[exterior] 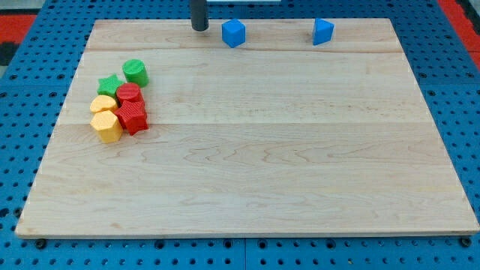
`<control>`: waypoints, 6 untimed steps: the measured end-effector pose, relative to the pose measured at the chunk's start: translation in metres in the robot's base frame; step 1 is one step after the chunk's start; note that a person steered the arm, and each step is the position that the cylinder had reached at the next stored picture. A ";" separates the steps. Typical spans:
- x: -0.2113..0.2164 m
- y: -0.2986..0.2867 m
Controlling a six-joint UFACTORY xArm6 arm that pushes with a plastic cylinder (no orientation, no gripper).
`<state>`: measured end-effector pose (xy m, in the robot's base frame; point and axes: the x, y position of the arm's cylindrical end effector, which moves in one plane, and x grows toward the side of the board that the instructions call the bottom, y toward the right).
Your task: Move away from the blue cube
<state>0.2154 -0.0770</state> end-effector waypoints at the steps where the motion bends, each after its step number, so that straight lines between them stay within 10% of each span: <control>1: 0.003 0.040; 3: 0.009 0.047; 6: 0.241 0.028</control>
